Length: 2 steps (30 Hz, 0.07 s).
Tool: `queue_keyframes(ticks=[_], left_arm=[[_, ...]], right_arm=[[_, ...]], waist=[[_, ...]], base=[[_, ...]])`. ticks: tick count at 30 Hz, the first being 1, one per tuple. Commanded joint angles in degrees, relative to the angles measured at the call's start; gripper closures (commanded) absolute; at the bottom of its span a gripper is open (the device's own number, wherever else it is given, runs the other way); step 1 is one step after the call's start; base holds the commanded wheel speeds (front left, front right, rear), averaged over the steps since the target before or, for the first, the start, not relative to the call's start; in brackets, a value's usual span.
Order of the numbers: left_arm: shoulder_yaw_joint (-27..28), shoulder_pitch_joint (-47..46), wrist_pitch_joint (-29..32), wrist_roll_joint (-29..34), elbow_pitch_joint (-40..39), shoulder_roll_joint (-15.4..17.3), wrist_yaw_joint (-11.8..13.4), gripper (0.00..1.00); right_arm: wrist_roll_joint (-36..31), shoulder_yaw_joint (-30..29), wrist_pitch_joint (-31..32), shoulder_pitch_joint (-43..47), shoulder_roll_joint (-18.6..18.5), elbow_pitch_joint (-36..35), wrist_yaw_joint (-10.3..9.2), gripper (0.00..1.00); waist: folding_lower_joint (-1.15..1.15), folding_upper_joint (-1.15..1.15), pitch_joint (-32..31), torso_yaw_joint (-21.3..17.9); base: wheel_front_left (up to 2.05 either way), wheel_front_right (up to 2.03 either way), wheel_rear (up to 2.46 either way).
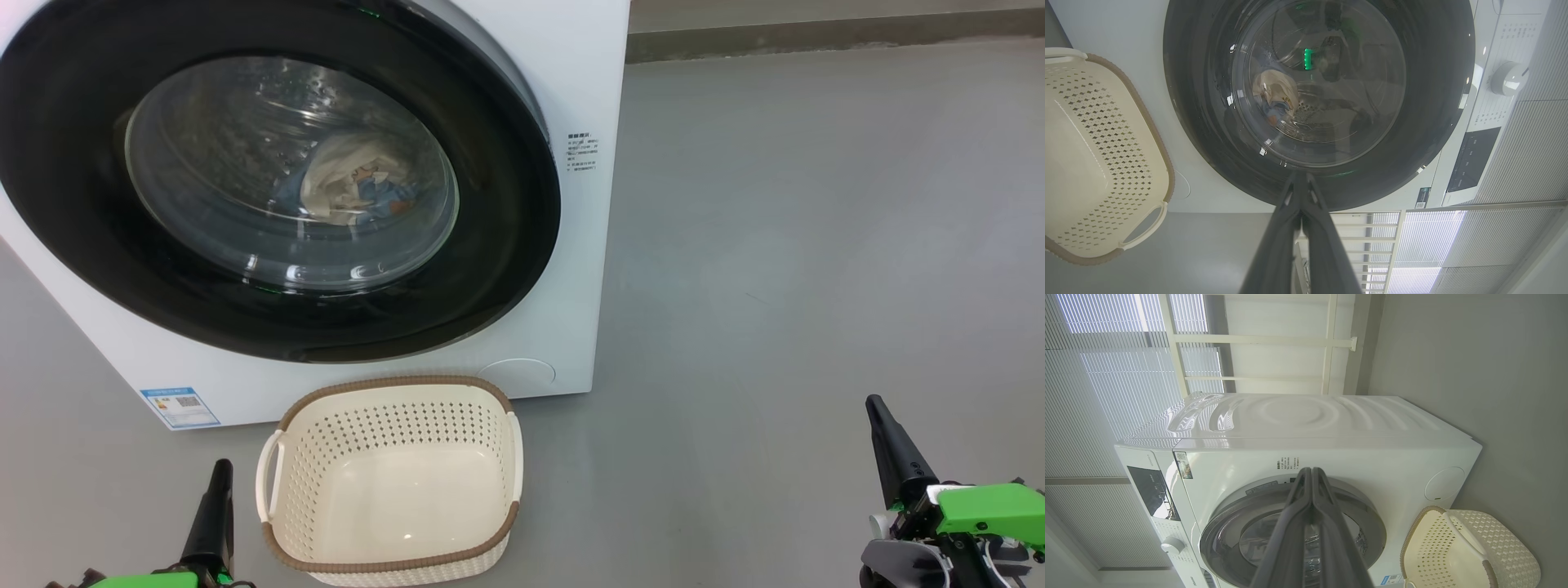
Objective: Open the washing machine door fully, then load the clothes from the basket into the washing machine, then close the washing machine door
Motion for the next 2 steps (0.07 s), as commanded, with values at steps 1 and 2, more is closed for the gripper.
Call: queue_keyframes(ticks=[1, 2], left_arm=[[1.89, -2.43, 0.36, -0.46, -1.79, 0.51, 0.02, 1.0], [1.89, -2.43, 0.36, -0.46, -1.79, 0.51, 0.02, 1.0]], right_arm=[[0.26, 1.11, 0.25, -2.52, -0.48, -1.7, 0.1, 1.0], [0.26, 1.11, 0.25, -2.52, -0.48, -1.7, 0.1, 1.0]], waist=[[0.0, 0.0, 0.0, 0.0], [0.0, 0.0, 0.0, 0.0]], base=[[0.0, 0.0, 0.0], [0.0, 0.0, 0.0]])
